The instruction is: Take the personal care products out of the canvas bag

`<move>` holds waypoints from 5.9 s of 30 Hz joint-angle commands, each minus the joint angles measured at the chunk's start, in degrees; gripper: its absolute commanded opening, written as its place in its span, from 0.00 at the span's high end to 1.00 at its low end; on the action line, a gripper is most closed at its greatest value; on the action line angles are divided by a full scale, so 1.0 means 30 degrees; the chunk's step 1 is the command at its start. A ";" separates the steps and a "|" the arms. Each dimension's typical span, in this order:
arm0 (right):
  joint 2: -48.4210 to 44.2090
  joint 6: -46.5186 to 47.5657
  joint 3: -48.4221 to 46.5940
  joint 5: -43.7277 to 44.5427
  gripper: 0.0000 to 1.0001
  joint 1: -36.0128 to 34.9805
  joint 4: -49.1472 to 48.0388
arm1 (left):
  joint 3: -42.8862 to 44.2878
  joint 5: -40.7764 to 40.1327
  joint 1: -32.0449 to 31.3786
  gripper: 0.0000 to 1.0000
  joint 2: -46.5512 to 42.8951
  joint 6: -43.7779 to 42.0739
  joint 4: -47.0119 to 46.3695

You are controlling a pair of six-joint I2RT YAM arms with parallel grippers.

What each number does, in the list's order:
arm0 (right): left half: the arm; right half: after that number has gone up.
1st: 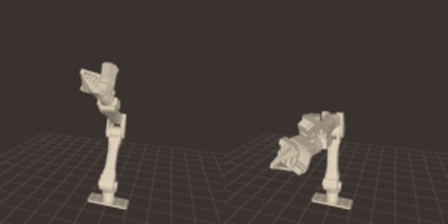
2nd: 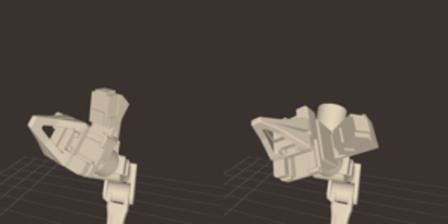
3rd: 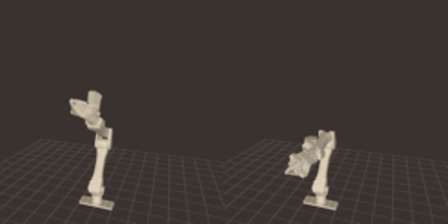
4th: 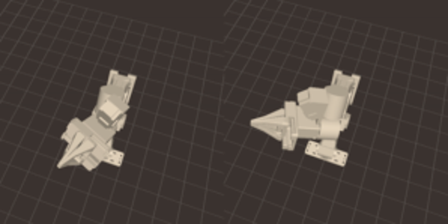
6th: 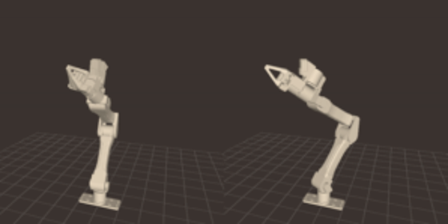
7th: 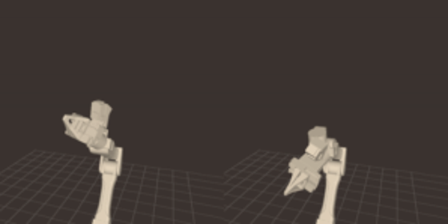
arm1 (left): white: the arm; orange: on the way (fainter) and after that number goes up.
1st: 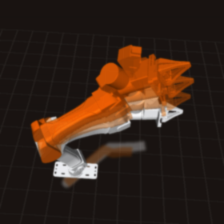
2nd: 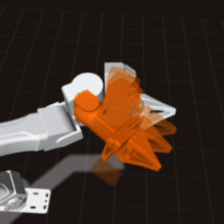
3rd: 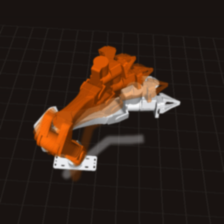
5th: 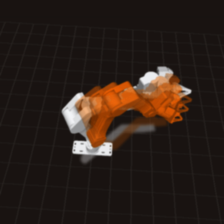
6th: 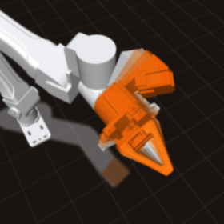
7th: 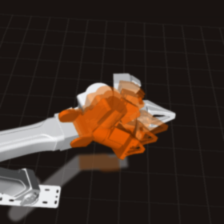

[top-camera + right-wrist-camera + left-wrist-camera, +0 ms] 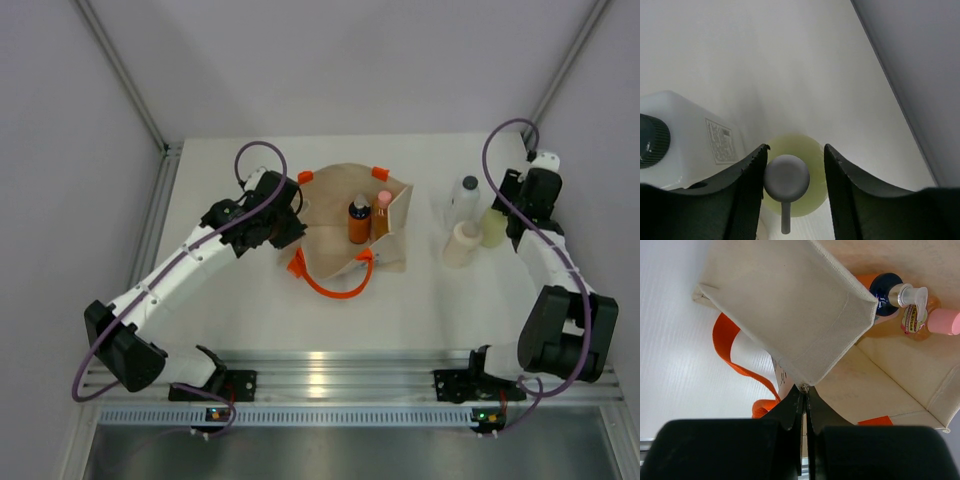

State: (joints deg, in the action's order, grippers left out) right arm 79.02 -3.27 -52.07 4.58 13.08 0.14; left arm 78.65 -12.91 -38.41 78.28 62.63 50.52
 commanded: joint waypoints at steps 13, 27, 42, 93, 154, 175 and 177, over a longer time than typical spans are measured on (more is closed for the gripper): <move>-0.2200 -0.4914 -0.6596 -0.2732 0.32 -0.4427 0.3872 | 0.0296 0.1896 0.0001 1.00 0.0684 0.0771 -0.0052; 0.2102 -0.3132 -1.2492 0.1549 0.42 -1.7925 0.9151 | 0.0032 0.3358 0.0265 1.00 0.0097 0.1097 -0.1342; 0.5796 0.0942 -1.5544 0.3572 0.46 -1.7779 1.2844 | 0.0707 0.4595 0.0383 1.00 0.0244 0.0598 -0.1313; 0.6296 -0.0199 -1.1441 0.1695 0.43 -1.6226 0.9300 | -0.1139 0.3746 0.0383 1.00 -0.1016 0.0598 -0.1284; 0.4041 0.0561 -1.3578 0.1550 1.00 -1.6810 0.9063 | -0.0611 0.3833 0.0383 1.00 -0.0283 0.0100 -0.1313; 0.2282 0.2759 -2.0520 0.2544 1.00 -1.7427 1.3282 | -0.0641 0.3746 0.0382 1.00 -0.0224 0.0070 -0.1284; 0.2049 0.2701 -2.1047 0.2837 1.00 -1.7340 1.3370 | -0.0670 0.3746 0.0354 1.00 -0.0254 0.0041 -0.1284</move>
State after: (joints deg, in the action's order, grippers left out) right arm 89.89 3.55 -109.38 9.82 -38.50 42.28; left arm 76.29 -3.25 -36.97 76.42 62.98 46.61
